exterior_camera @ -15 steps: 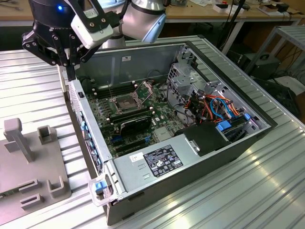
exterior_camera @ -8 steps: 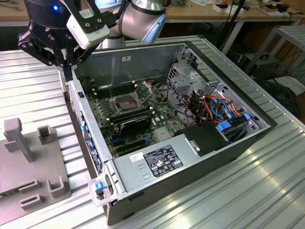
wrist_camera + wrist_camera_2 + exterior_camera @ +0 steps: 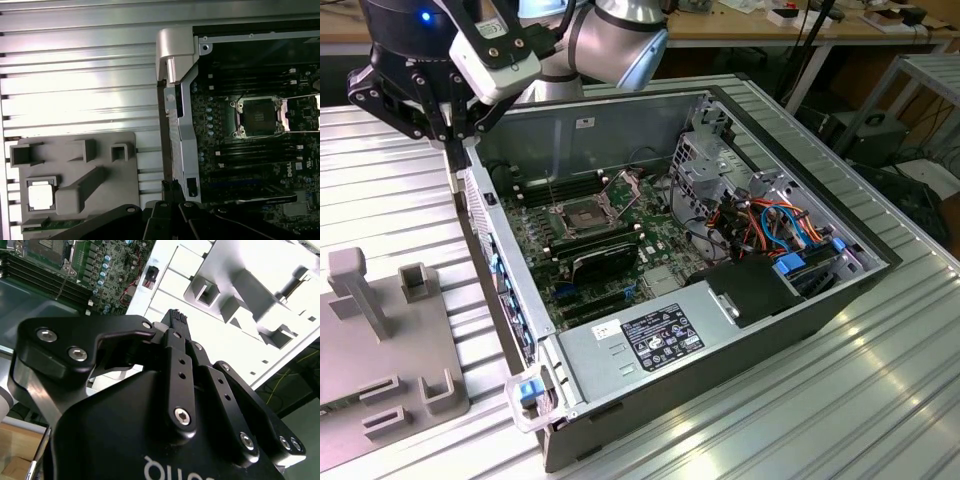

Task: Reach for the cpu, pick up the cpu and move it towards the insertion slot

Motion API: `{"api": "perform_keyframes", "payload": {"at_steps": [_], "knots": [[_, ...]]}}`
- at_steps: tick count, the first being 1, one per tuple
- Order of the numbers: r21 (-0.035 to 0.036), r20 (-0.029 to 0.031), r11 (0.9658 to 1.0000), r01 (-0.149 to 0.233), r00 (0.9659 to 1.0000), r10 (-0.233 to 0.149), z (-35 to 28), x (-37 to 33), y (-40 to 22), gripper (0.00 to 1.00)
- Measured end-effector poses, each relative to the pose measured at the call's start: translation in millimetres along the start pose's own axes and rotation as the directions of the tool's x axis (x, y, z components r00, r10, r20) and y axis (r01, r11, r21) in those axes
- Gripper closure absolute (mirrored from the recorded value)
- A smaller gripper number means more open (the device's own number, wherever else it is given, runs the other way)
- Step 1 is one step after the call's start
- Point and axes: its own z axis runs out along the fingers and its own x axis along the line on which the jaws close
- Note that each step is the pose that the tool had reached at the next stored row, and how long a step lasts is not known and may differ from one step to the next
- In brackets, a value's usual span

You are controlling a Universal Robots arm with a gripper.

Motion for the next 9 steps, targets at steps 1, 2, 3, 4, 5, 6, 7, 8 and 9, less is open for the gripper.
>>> {"api": "perform_keyframes", "payload": {"at_steps": [1, 2, 3, 4, 5, 6, 7, 8, 9], "knots": [[0.0, 0.0, 1.0, 0.0, 1.0, 0.0, 0.0, 0.7, 0.0, 0.89], [-0.0001, 0.0, 1.0, 0.0, 1.0, 0.0, 0.0, 2.0, -0.1, 0.89], [0.0, 0.0, 1.0, 0.0, 1.0, 0.0, -0.1, 3.1, -0.2, 0.89], [0.0, 0.0, 1.0, 0.0, 1.0, 0.0, -0.1, 3.7, -0.3, 0.89], [0.0, 0.0, 1.0, 0.0, 1.0, 0.0, -0.1, 4.4, -0.3, 0.89], [0.0, 0.0, 1.0, 0.0, 1.0, 0.0, -0.1, 5.4, -0.4, 0.89], [-0.0001, 0.0, 1.0, 0.0, 1.0, 0.0, -0.1, 6.0, -0.4, 0.89], [0.0, 0.0, 1.0, 0.0, 1.0, 0.0, -0.1, 6.6, -0.5, 0.89], [0.0, 0.0, 1.0, 0.0, 1.0, 0.0, -0.2, 7.2, -0.5, 0.89]]}}
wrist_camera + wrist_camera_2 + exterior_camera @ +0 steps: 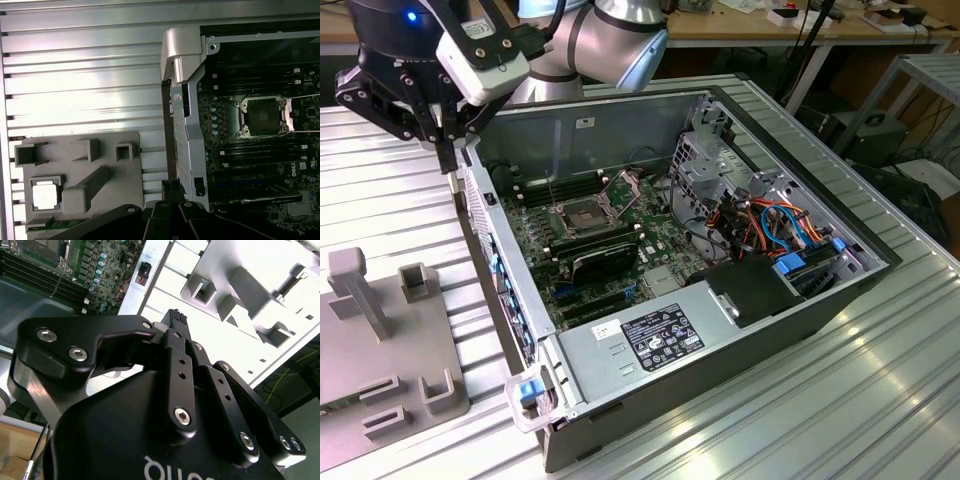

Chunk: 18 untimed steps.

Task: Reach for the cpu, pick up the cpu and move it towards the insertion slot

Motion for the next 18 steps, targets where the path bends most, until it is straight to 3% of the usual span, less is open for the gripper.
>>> {"api": "perform_keyframes", "payload": {"at_steps": [18], "knots": [[0.0, 0.0, 1.0, 0.0, 1.0, 0.0, -0.1, 6.4, -0.5, 0.89]]}}
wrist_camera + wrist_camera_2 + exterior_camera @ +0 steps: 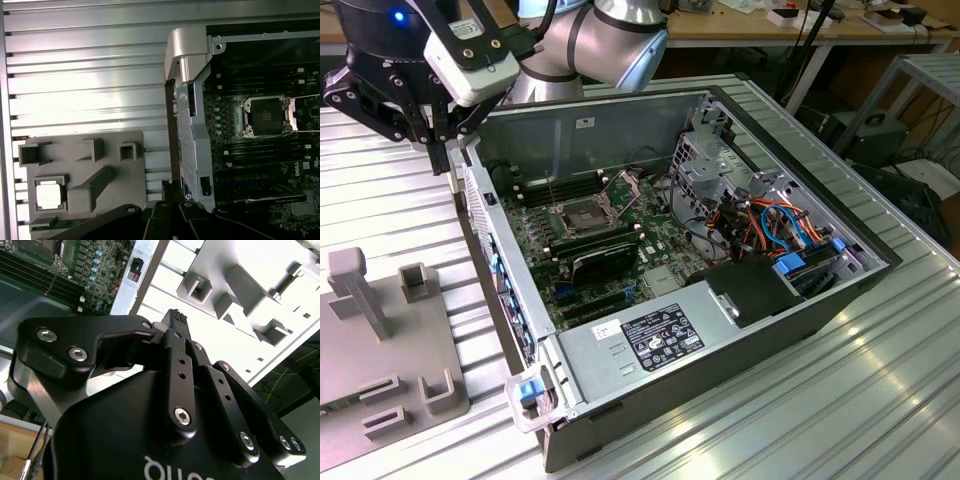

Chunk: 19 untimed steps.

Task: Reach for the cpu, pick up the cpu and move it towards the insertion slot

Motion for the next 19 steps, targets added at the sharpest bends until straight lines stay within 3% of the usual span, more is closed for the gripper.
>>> {"api": "perform_keyframes", "payload": {"at_steps": [19], "knots": [[0.0, 0.0, 1.0, 0.0, 1.0, 0.0, -0.3, 14.1, -1.1, 0.89]]}}
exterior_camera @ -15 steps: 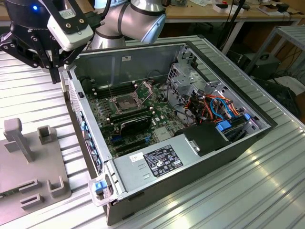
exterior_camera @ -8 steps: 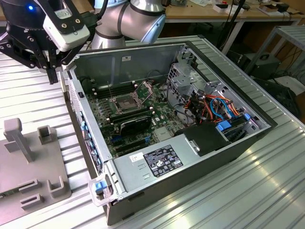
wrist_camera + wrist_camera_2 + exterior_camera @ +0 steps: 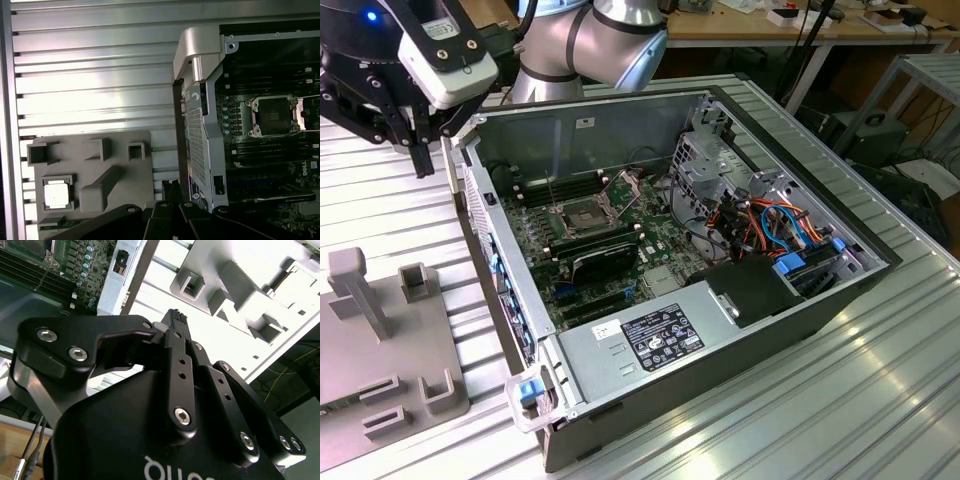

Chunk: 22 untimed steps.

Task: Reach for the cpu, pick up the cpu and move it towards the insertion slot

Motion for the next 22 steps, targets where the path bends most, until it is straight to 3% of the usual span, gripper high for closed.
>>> {"api": "perform_keyframes", "payload": {"at_steps": [22], "knots": [[0.0, -0.0001, 1.0, 0.0, 1.0, 0.0, -0.5, 18.9, -1.4, 0.89]]}}
